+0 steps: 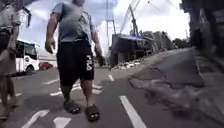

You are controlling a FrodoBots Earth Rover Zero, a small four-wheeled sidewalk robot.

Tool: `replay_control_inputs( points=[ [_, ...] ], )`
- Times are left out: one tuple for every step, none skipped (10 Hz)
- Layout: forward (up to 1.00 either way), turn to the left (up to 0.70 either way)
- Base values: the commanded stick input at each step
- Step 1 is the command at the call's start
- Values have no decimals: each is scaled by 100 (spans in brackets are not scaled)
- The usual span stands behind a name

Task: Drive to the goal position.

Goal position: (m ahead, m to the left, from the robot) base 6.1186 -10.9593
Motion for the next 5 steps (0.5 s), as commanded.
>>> replay_control_inputs(
  points=[
    [0,0],
    [0,0],
    [0,0],
    [26,0],
    [70,0]
  ],
)
